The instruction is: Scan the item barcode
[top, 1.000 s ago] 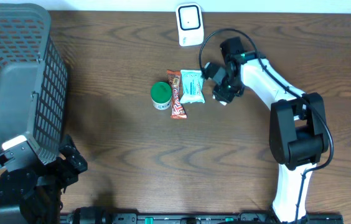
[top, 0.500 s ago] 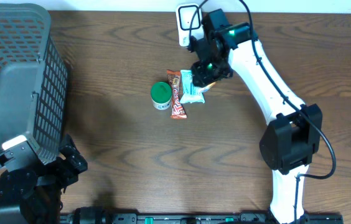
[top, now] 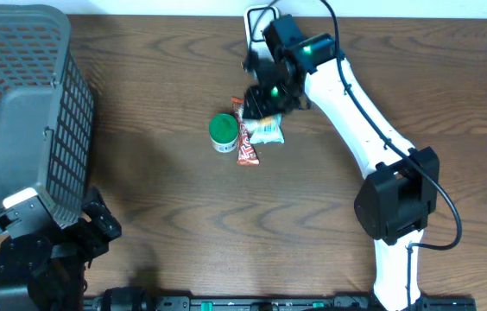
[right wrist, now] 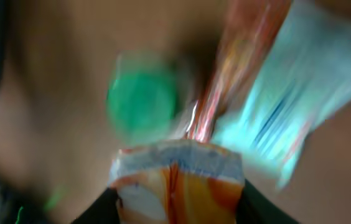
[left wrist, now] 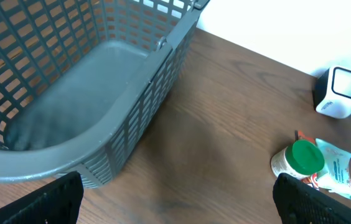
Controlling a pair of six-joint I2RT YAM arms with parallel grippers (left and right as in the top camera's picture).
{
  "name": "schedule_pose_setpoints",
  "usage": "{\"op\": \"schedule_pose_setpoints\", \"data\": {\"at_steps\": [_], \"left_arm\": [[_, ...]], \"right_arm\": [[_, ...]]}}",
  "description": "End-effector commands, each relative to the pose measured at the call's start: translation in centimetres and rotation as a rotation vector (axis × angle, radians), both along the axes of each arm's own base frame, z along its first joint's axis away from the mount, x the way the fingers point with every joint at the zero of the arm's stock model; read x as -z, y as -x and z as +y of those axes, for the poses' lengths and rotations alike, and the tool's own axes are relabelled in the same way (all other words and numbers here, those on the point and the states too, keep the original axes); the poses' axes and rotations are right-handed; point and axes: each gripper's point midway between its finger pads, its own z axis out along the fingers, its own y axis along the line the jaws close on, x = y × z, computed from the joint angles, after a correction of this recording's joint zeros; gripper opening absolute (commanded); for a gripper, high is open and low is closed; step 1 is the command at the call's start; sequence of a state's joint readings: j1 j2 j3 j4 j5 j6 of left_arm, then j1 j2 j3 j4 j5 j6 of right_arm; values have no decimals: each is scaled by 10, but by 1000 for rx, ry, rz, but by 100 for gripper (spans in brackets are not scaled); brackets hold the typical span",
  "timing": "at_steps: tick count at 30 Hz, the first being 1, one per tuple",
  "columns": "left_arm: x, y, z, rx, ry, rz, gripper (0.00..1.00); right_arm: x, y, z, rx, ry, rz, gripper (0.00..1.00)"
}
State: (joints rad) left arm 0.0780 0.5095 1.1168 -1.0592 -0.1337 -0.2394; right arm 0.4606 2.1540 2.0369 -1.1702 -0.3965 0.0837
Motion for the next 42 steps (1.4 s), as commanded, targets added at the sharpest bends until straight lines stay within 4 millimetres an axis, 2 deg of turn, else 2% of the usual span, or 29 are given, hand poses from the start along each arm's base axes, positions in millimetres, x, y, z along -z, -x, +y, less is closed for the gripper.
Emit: {"op": "schedule_pose_setpoints", "data": {"at_steps": [1,4,7,9,12,22,26,30,33,42], "left_arm": [[-1,1,2,-12,-5,-3,98],[-1,1,2,-12,-5,-3,98],[-1,1,2,-12,-5,-3,98],[-1,1,2,-12,-5,-3,98],[-1,1,2,-12,-5,-3,98],[-1,1,2,-12,-5,-3,98],[-1,1,2,-12,-5,-2,98],[-1,1,2,-12,-5,-3,98],[-1,1,2,-12,-5,-3,98],[-1,1,2,-12,-5,-3,98]], "right_arm": [[-10,-73,-17,124,141,-325,32],[-38,-123,-20,226,152,-565,29],[-61,-153,-14,252,112,-717,30],[-64,-166,-9,263,83,-772,31],[-54,-187,-5,284,61,-826,31],[8,-253,-10,355,49,-1028,30],[19,-264,-17,380,39,-1059,31],[15,-269,-25,397,36,-1075,38],[13,-272,-33,407,35,-1081,38],[52,-274,-38,406,49,-1019,33]]}}
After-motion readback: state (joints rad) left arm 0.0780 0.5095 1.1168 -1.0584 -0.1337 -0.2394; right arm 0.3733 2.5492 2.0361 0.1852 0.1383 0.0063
